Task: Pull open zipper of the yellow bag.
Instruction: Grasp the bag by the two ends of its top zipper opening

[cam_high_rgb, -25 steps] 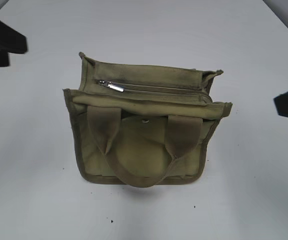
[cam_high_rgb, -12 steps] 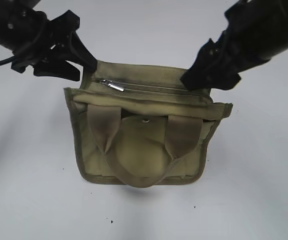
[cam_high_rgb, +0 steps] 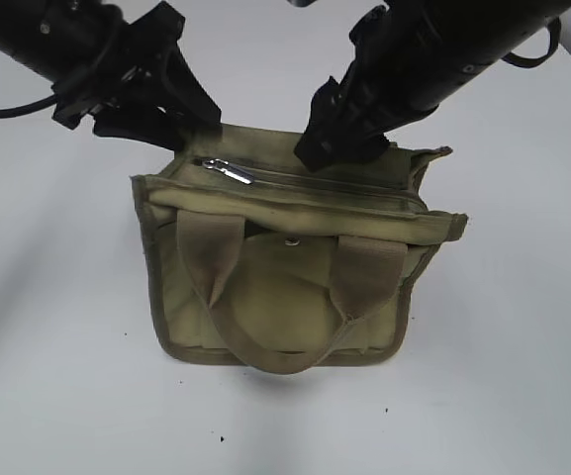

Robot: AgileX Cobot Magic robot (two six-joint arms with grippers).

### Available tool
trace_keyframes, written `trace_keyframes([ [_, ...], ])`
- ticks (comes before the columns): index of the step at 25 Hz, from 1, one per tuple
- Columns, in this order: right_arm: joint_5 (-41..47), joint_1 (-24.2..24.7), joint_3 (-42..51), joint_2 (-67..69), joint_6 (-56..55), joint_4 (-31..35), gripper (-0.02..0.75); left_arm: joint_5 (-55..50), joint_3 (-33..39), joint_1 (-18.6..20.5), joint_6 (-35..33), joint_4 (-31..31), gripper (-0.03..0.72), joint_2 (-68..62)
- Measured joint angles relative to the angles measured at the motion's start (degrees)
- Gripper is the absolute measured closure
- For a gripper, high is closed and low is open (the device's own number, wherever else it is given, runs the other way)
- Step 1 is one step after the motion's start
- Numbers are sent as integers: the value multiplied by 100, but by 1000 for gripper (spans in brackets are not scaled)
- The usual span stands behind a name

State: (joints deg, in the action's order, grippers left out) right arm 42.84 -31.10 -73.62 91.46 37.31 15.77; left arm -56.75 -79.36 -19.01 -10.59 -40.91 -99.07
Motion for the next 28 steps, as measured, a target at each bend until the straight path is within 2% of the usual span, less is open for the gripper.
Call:
trace_keyframes([
  [10, -528, 0, -7, 27, 475, 346, 244, 346, -23, -232, -13, -68, 321, -196],
  [12, -570, -25, -7, 27, 677, 489, 244, 579, -23, -232, -13, -121, 372, -203],
  [16, -606, -173, -7, 82, 914, 637, 244, 679, -23, -237, -46, -131, 556, -203],
  [18, -606, -244, -7, 127, 939, 651, 244, 641, -23, -241, -57, -82, 611, -203],
  [28, -785, -390, -7, 157, 1192, 668, 244, 498, -23, -241, -64, 85, 622, -69],
])
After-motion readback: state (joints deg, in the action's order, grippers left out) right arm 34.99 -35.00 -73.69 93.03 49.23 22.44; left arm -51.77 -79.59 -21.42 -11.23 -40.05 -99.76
